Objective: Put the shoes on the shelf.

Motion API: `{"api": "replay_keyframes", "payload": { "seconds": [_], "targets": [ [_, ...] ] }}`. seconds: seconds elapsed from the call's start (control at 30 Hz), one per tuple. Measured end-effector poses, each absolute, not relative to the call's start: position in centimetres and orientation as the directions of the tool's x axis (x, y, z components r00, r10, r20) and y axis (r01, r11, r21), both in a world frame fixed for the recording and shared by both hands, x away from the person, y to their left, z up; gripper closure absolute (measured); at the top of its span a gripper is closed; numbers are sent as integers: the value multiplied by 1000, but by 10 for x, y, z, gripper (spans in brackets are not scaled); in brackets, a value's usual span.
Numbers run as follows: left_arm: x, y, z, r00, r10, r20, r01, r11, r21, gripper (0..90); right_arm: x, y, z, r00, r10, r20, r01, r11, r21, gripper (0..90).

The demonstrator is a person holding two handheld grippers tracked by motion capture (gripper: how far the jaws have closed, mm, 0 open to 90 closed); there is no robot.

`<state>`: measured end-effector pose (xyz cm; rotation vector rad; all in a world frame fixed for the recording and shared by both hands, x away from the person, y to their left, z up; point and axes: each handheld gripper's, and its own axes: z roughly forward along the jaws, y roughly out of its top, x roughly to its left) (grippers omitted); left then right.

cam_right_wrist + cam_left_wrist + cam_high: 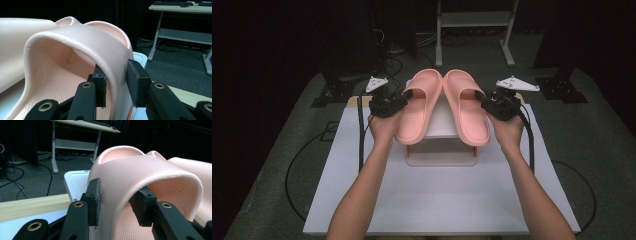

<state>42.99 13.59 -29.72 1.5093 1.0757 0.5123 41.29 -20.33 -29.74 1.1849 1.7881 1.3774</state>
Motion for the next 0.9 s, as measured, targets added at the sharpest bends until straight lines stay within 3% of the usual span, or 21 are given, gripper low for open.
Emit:
{"api": "replay_keyframes", "payload": {
  "seconds": [0.9],
  "targets": [
    [440, 126, -300, 466, 845, -260, 363, 85, 928, 557, 427, -191, -300, -408, 910, 75, 311, 62, 949, 669]
  ]
}}
